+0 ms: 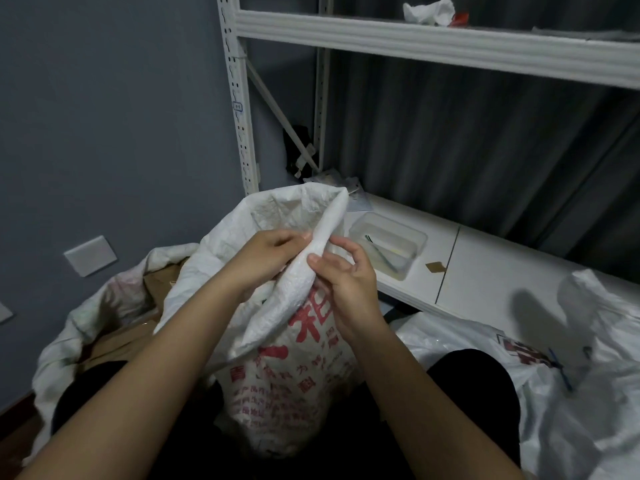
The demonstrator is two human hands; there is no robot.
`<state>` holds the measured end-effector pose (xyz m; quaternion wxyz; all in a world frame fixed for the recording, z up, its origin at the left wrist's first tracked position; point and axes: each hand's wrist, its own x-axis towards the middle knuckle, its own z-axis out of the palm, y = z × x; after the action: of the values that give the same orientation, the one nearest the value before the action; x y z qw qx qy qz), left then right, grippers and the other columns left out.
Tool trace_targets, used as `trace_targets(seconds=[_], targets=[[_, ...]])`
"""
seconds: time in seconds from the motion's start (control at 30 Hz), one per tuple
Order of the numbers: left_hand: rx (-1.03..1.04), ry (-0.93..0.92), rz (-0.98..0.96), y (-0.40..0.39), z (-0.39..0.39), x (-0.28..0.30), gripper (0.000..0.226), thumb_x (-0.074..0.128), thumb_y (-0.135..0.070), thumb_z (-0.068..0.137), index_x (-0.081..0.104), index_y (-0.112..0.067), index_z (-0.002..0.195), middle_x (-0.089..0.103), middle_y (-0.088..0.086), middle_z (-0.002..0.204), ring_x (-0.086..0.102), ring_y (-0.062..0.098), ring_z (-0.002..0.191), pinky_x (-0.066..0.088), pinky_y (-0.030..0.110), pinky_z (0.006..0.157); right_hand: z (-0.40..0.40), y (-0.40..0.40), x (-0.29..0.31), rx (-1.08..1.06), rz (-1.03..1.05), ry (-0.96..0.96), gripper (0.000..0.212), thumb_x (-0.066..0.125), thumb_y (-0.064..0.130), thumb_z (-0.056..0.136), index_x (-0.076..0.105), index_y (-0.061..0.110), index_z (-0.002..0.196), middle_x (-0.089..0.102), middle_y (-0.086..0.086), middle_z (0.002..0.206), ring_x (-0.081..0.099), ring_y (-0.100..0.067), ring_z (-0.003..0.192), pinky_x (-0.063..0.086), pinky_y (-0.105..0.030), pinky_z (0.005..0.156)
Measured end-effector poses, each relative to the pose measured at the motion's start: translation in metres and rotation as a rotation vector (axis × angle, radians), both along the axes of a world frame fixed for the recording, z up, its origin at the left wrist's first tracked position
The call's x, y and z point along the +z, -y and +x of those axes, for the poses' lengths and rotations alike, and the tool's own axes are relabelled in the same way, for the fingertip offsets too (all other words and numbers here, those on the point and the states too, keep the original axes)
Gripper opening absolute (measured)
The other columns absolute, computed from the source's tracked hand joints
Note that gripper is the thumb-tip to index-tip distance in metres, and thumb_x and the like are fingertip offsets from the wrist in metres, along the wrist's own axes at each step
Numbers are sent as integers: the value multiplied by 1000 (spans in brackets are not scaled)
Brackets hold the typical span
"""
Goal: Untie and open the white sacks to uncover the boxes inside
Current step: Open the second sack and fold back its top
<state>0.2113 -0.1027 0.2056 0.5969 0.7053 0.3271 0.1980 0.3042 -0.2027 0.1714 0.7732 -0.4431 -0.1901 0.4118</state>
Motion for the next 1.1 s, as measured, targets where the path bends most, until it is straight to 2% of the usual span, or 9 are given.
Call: trace_targets(seconds=[0.13,0.23,0.33,0.43,0.53,0.67,0.77,1.0,1.1], targets=[[-89,22,24,2,-14,-2,19,58,-22,94,71,-10,101,67,4,75,58,11,62,42,18,50,8,2,-1,-52,-195,757,34,76,21,79,56,26,106,65,5,85,63,-13,83,52,-33,78],[-162,-1,42,-3,-14,-6,17,55,-18,95,70,-11,100,61,0,65,49,11,52,35,21,42,31,11,14,-137,-194,1472,44,60,26,83,53,27,126,49,9,105,43,-8,104,36,-24,84],[-256,-53,98,-4,-10,-1,13,58,-17,94,71,-14,93,59,-2,61,46,13,52,36,26,47,54,7,39,159,-307,1846,56,48,26,85,43,27,141,39,3,137,24,-15,130,19,-30,107],[-174,-52,37,0,-3,4,13,65,-17,89,71,-8,95,66,-9,61,58,4,56,44,18,56,71,-4,51,475,-441,1928,30,47,28,95,58,27,122,59,5,115,40,-12,120,11,-31,110],[33,-185,394,4,-9,2,23,63,-38,88,72,-18,95,67,-16,71,61,1,69,44,17,61,88,-12,57,449,-464,1963,22,50,38,95,66,24,95,60,8,76,54,-9,85,32,-32,101],[18,-422,752,19,-17,-12,58,55,-63,83,52,-29,129,58,-13,124,56,12,110,48,33,87,104,-20,55,422,-496,1592,27,56,34,94,68,11,88,58,5,64,52,-10,58,42,-31,58],[7,-465,999,14,-7,-28,41,52,-52,89,52,-26,120,63,-4,114,60,21,102,50,35,74,111,-21,50,407,-485,1418,23,57,28,95,66,9,84,48,6,56,42,-3,45,37,-27,51],[132,-452,1226,-38,4,3,17,47,-29,96,60,-20,102,64,-4,97,61,21,87,37,29,60,115,-11,44,363,-439,1506,21,59,39,92,64,21,102,65,0,81,59,-7,68,46,-32,63],[-113,-439,1206,-34,10,7,11,52,-27,92,58,-20,98,61,-7,89,59,18,83,40,30,60,115,0,41,632,-591,1498,55,61,53,86,42,43,136,54,17,125,54,-7,110,45,-30,94]])
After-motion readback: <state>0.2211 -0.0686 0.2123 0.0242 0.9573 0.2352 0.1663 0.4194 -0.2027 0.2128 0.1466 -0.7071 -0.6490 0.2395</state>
